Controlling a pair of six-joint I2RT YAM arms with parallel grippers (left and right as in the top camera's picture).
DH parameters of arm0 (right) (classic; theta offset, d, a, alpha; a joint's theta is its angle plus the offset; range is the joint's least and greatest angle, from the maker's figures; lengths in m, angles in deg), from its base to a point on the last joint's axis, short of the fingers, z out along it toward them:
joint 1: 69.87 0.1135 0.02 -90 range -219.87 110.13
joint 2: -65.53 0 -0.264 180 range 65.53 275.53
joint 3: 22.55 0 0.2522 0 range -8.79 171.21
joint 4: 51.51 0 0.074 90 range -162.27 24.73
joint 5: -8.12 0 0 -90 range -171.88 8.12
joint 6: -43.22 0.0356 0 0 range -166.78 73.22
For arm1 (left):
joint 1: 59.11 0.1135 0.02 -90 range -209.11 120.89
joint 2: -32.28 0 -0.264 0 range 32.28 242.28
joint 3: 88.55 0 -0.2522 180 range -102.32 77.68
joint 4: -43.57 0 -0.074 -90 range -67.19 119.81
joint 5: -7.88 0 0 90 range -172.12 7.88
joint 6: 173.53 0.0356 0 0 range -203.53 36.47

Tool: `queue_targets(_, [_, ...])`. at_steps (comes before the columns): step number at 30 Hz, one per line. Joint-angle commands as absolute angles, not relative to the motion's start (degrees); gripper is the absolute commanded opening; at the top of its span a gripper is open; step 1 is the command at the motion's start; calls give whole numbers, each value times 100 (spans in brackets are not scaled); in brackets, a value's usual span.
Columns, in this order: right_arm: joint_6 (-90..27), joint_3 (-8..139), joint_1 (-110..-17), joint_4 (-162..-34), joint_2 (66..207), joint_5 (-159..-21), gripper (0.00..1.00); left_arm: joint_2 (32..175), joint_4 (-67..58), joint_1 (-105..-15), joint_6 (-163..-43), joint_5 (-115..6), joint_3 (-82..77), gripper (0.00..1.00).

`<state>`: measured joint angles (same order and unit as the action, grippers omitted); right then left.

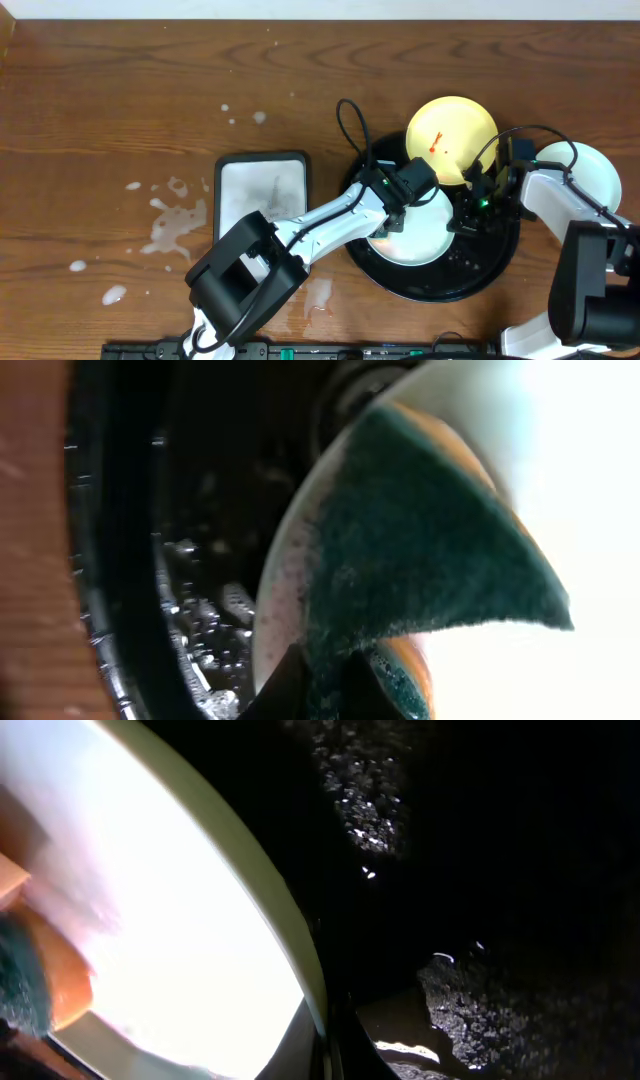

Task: Clean dirty plates on tray and stack at the side
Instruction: 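Scrub the stained plate with the sponge while the right gripper holds it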

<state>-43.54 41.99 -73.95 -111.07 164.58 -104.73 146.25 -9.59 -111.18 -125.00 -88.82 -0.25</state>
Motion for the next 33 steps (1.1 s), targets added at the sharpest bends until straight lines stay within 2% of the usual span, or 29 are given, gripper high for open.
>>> queue_targets(1, [-4258, 4175, -7427, -11046, 16545, -10154, 1, 14962, -1140, -10852, -12192, -10086, 231, 8])
queue_targets(3, [-4258, 4175, -7427, -11048, 16545, -10132, 1, 14962, -784, -10849, -12192, -9386, 233, 8])
queue_targets(5, [-4258, 4175, -7427, -11048, 16545, -10130, 1, 14982, -41, -10852, -12264, -7841, 233, 8])
queue_targets(8, [-4260, 4175, -7427, -11041, 16545, -10126, 1, 15065, 783, -10858, -12771, -6431, 233, 8])
queue_targets(12, [-4264, 4175, -7414, -11041, 16545, -10121, 1, 15277, 1721, -10935, -13158, -5614, 233, 8])
queue_targets(17, [-4260, 4175, -7327, -11043, 16545, -10121, 1, 15465, 1856, -11007, -13101, -5618, 233, 8])
queue_targets(21, [-4262, 4175, -7318, -11043, 16545, -10121, 1, 15458, 1415, -10937, -12507, -5824, 233, 8])
queue_targets(28, [-4264, 4175, -7303, -11017, 16545, -10121, 1, 15312, -1003, -10795, -12494, -8882, 163, 7])
queue_targets(33, [-4264, 4175, -7303, -10960, 16539, -10121, 1, 15312, -1857, -10797, -12491, -9732, -132, 7])
